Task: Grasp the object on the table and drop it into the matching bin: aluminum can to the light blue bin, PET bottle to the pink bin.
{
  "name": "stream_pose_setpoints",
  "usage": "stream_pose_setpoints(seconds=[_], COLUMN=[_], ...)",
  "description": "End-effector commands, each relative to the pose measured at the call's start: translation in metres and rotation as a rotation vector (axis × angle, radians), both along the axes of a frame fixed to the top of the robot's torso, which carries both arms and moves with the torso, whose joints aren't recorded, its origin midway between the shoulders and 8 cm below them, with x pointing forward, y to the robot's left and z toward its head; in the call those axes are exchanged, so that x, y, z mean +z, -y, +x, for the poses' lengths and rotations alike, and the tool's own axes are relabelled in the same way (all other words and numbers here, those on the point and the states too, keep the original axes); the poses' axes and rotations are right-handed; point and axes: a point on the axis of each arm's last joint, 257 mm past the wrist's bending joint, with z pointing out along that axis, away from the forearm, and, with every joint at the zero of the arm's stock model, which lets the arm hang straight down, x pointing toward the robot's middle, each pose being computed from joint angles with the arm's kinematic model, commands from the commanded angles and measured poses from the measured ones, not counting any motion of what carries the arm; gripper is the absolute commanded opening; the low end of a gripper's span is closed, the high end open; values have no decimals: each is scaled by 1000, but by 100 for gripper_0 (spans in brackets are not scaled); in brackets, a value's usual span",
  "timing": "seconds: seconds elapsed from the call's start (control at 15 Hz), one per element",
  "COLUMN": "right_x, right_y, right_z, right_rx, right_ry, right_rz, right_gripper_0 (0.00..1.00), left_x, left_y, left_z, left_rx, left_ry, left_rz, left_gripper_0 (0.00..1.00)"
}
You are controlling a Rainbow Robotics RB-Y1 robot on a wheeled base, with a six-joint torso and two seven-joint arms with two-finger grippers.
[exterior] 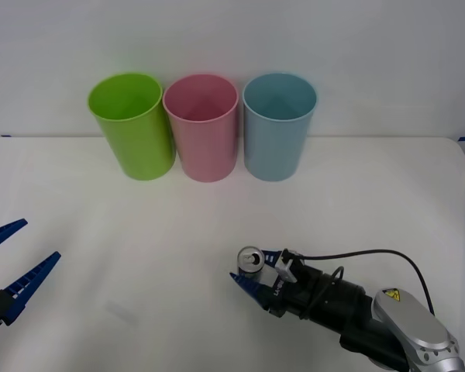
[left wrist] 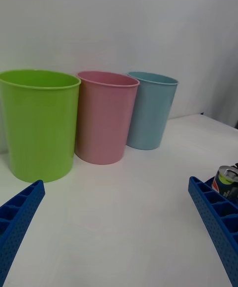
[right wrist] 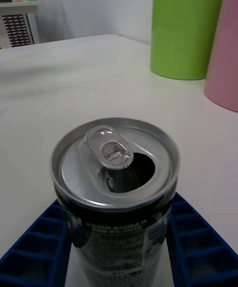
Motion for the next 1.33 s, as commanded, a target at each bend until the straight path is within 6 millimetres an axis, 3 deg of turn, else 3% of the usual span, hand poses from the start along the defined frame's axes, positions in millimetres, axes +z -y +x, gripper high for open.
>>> stream_pose_setpoints(seconds=[0.07,0.47,0.73,0.93,1.33], right_x=[1,8,29,64,154], right_y=[0,5,22,40,72], right_z=[0,3,4,2,1], right_rx=[1,-7,-33,-89,-174], right_ry=[0,-2,18,53,59], right_rz=[3,32,68,119,277], right_gripper_0=[0,0,0,0,0], left_x=[0,0,0,0,0], left_y=[0,0,0,0,0], left_z=[0,0,0,0,0], left_rx=[0,0,0,0,0], left_ry=[0,0,0,0,0], left_rz=[0,0,0,0,0], left_gripper_0=[100,100,100,100,100])
